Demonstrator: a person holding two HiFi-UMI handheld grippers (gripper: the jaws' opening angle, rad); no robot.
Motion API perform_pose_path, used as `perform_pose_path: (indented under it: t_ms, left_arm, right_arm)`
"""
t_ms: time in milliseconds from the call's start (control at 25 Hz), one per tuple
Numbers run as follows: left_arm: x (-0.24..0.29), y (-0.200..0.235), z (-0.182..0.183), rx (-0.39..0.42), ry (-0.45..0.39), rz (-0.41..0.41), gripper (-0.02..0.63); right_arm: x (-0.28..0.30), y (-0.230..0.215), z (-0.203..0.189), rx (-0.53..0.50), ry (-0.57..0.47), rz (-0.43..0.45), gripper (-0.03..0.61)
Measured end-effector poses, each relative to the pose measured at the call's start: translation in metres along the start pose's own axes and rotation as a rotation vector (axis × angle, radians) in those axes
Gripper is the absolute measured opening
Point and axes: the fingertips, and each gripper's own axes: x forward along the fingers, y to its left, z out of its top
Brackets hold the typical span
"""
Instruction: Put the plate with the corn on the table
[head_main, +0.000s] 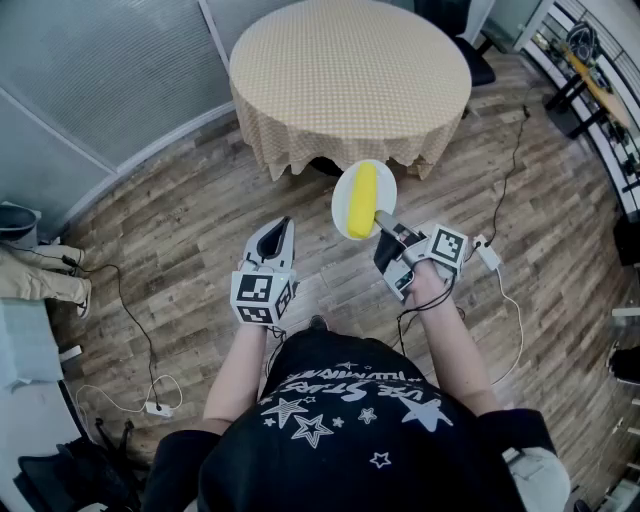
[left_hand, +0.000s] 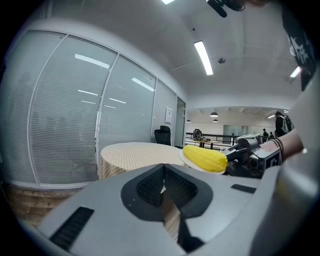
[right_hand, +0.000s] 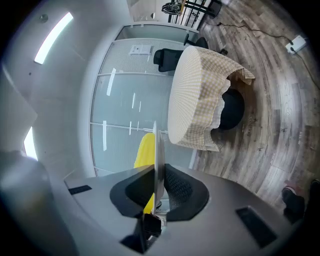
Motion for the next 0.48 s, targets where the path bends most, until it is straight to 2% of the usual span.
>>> perform_pose_path:
  t_ms: [360,480]
  left_arm:
    - [-0.005,-0.012,0.003,-0.025,0.017,-0.013,0.008]
    - [-0.006,-0.018,0.002,-0.006,0.033,-0.021,0.008]
  right_arm:
    - [-0.011,0.009,-0.005,-0.018,0.019,-0.027,0.052]
    - [-0.015,0.011,-0.008,-0.006,0.019,-0.019,0.052]
